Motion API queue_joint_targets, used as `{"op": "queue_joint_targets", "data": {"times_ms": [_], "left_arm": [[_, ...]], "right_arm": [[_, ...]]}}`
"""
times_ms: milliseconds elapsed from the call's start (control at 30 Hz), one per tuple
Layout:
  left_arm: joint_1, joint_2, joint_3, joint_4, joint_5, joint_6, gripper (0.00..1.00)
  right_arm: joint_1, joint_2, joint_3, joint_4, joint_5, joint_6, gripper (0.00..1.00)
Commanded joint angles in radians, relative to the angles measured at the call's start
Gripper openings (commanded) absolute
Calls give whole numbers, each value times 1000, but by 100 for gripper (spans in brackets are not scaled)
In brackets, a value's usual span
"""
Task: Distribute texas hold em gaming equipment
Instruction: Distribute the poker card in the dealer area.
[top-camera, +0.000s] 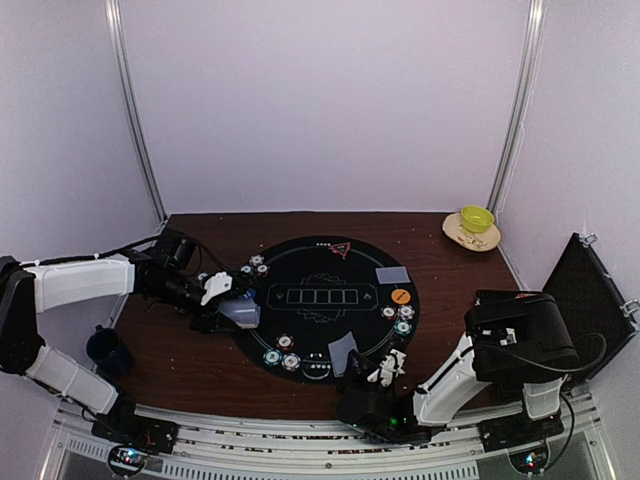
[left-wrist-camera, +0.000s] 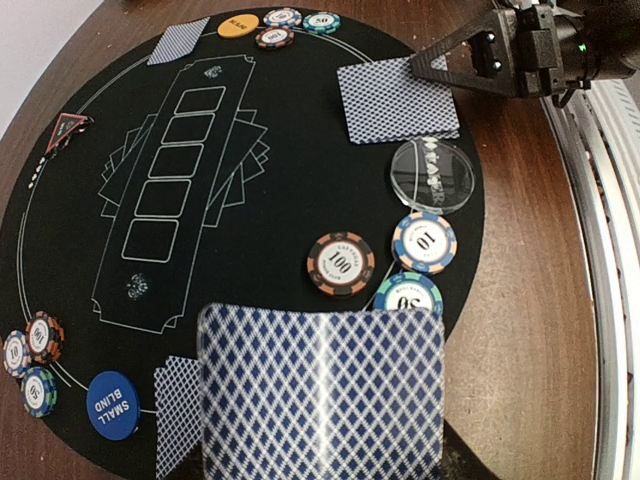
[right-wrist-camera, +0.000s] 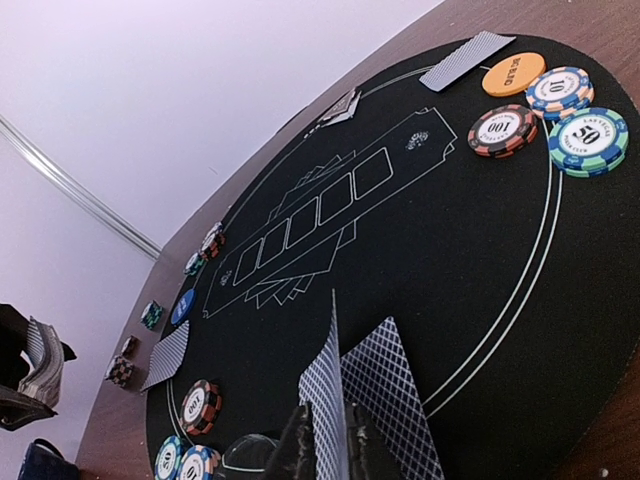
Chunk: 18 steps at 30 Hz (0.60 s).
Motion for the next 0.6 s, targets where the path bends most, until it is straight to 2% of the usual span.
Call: {"op": "queue_joint_targets", "data": {"times_ms": [0,200,567], "left_arm": [[-2,0,1,28,18,0,47],[-2,0,1,28,18,-1,47],[-2,-3,1,28,16,-2,47]], "right_arm": [[8,17,24,-74,20,23,17],[14,11,36,-130,23,45,27],[37,-31,102,-414,82,159,41]]}}
